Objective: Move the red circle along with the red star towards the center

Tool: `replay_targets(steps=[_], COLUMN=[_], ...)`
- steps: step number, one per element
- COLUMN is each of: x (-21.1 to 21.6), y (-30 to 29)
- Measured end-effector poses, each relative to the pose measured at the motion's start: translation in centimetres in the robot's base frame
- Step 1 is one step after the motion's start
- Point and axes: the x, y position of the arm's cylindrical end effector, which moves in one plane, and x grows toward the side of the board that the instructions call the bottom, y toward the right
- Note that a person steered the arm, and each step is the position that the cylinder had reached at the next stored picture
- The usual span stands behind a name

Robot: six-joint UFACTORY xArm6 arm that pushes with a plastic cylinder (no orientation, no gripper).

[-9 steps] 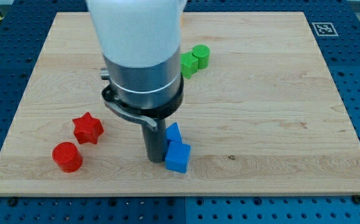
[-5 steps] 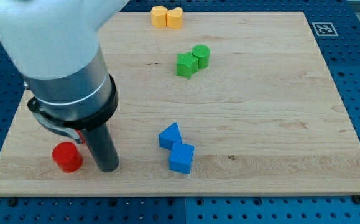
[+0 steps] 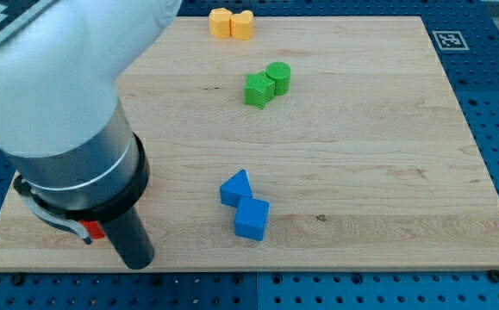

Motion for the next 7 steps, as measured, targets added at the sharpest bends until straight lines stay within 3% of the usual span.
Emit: replay_targets(steps=[2, 3, 7], x=[-0.7, -2.1, -14.6], y=[-7.4, -6.4, -2.2])
